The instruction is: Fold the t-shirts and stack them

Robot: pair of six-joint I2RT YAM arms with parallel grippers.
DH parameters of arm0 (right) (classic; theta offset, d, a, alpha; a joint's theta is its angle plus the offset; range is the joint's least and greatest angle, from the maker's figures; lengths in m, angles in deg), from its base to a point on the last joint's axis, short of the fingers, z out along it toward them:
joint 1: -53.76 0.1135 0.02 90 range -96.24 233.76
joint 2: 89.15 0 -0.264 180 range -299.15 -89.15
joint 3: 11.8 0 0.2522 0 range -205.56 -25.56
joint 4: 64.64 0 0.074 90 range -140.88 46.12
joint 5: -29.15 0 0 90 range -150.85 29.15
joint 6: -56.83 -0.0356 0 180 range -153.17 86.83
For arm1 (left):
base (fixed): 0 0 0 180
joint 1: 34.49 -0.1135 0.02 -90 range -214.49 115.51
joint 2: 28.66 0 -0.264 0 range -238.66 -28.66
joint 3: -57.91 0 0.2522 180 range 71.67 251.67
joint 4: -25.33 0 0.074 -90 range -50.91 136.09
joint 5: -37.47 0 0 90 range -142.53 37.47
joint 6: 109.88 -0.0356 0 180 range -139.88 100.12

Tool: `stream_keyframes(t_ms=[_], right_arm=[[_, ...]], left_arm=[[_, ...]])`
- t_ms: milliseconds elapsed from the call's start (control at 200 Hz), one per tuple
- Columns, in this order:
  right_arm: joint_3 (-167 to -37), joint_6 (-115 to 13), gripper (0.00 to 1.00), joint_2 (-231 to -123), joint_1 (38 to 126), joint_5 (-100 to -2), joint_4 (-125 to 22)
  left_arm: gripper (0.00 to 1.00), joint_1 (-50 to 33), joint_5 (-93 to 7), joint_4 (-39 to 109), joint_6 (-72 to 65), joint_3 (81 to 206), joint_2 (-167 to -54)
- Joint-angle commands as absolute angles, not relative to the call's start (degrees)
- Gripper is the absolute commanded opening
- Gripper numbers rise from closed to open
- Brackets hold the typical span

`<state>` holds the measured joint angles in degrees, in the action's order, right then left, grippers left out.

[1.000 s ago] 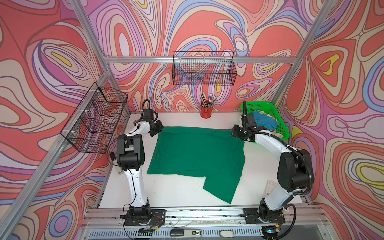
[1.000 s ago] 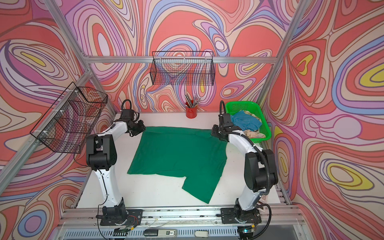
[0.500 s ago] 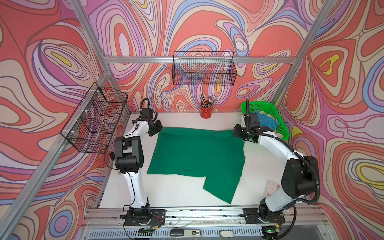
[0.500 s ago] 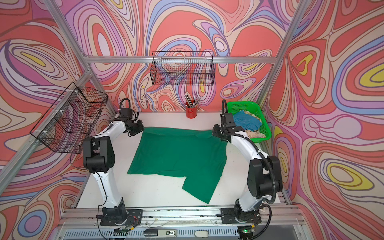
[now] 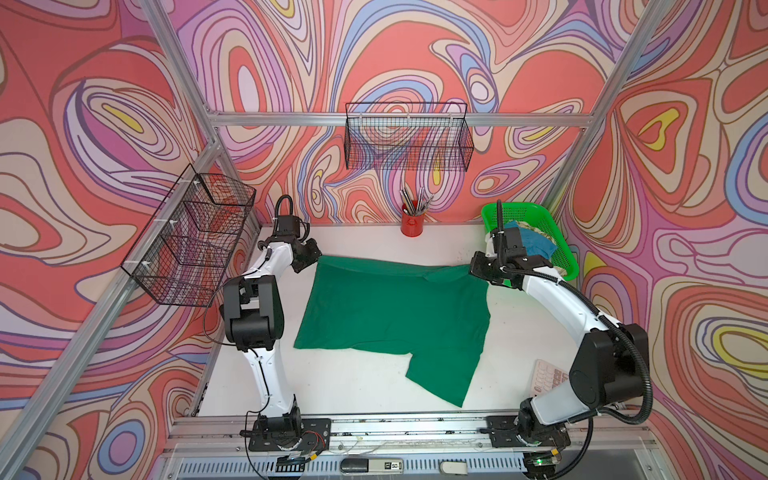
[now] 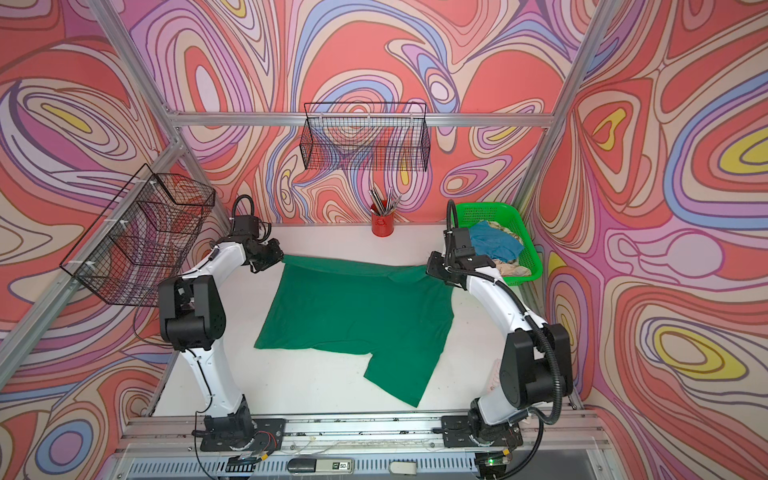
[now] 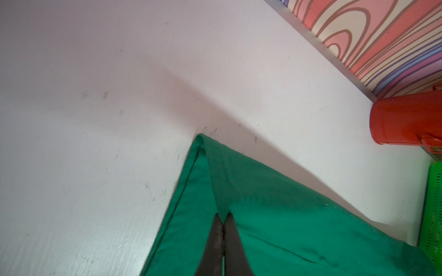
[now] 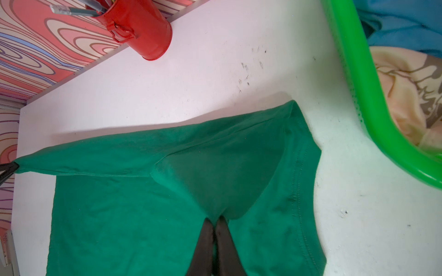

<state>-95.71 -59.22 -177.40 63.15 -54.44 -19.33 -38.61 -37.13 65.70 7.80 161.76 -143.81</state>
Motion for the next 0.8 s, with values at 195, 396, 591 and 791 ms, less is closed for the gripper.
stream_keyframes(t_ms=[195, 396, 591, 791], right_arm=[[-93.3, -59.7, 0.00, -172.7, 63.0, -54.2, -16.3], [-91.3, -60.0, 0.00, -171.6, 62.9, -53.8, -16.0], [-86.8, -60.3, 0.00, -171.6, 62.9, -54.1, -17.9], [-82.6, -60.3, 0.00, -173.1, 62.9, -55.4, -20.6]], left_arm=[[0.00, -39.1, -37.2, 67.0, 8.3, 157.4, -138.4], [0.00, -39.5, -38.4, 67.0, 7.6, 156.1, -137.6], [0.00, -39.7, -38.8, 66.3, 7.5, 154.7, -139.8], [0.00, -39.7, -38.7, 66.4, 7.5, 154.4, -143.2]])
